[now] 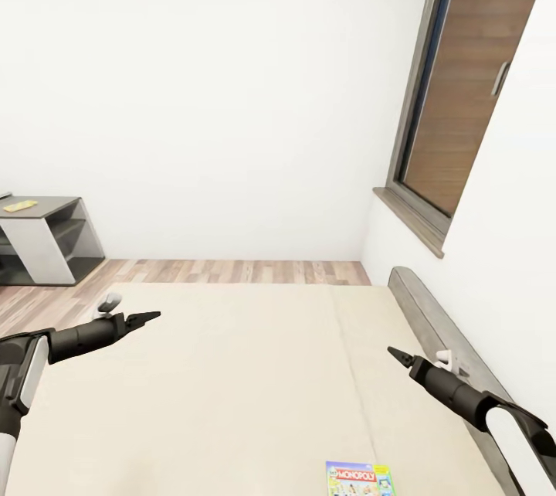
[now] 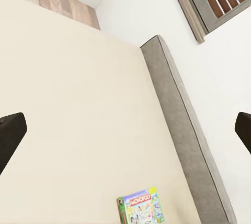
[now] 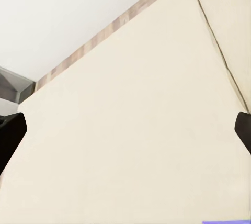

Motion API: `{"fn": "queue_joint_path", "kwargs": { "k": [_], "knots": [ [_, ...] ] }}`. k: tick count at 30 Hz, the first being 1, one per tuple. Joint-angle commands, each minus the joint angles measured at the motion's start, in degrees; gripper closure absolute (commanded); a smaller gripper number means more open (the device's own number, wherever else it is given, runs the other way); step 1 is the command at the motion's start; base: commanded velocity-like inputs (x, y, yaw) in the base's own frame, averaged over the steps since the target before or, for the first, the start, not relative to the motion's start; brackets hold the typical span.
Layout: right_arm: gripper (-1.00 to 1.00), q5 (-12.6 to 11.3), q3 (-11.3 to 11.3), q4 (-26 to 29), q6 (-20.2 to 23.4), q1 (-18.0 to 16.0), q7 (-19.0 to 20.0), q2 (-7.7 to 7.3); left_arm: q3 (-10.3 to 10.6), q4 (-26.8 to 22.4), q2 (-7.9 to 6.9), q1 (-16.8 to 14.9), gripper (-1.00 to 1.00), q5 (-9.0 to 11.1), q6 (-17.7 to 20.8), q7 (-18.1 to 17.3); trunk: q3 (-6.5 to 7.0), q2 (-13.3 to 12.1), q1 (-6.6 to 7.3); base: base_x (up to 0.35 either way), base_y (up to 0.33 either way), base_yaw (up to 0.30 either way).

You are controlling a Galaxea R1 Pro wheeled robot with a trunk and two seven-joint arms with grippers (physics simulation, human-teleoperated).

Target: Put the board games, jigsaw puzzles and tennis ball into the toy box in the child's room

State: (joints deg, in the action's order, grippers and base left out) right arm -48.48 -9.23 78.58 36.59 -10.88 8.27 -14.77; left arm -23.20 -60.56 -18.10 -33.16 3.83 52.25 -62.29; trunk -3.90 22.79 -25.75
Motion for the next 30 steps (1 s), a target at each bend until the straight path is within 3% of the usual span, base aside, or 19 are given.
{"fn": "queue_joint_path", "kwargs": {
  "k": [1,23,30],
  "knots": [
    [-1.00,0.11,-0.06,0.00,0.35,-0.06,0.19,0.01,-0.04,0.01,0.00,-0.06,-1.00,0.26,0.48,-0.03,-0.13,0.13,-0.04,0.000,-0.021,0.000],
    [-1.00,0.46,0.32,-0.34,0.33,-0.26,0.12,0.02,-0.09,0.04,0.00,-0.04,-1.00,0.26,0.39,-0.03,-0.13,0.13,-0.04,0.000,-0.002,0.000],
    [-1.00,0.39,0.51,-0.61,1.01,-2.44,-2.58,0.15,-0.09,0.03,0.00,-0.06,-1.00,0.30,0.38,-0.03,-0.13,0.13,-0.04,0.000,0.000,0.000]
  ]
}}
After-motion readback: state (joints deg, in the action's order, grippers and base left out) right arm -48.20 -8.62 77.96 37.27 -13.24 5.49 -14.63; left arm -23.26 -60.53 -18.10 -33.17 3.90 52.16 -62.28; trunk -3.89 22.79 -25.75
